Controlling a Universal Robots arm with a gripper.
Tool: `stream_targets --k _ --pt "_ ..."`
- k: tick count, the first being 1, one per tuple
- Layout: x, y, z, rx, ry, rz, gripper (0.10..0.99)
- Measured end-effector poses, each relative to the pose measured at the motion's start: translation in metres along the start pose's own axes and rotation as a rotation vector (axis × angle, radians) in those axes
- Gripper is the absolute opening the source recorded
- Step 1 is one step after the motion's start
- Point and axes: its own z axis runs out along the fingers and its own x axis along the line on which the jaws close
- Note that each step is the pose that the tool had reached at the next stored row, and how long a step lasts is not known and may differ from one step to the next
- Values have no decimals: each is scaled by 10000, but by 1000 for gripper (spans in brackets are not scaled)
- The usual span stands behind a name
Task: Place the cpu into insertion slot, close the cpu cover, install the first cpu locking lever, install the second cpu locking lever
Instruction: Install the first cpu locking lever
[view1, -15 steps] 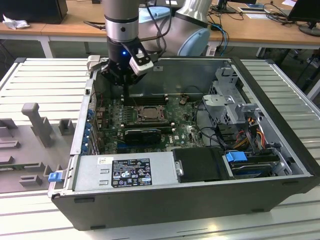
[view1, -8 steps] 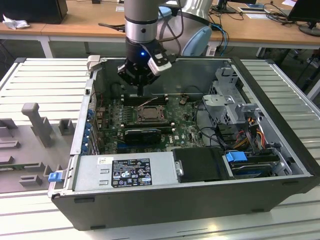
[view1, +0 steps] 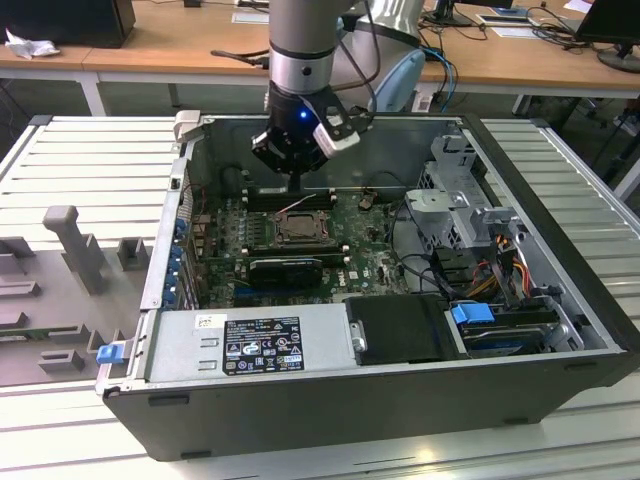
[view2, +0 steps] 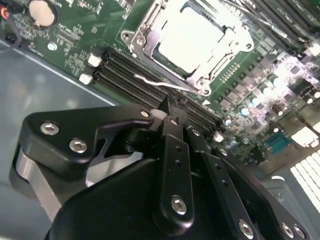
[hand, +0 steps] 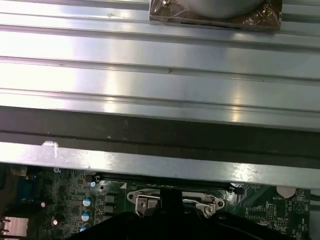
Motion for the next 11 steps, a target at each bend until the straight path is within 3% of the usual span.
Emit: stream_targets --k 5,11 --pt "-53 -12 124 0 1 0 106" --pt "-160 -6 177 0 1 0 106"
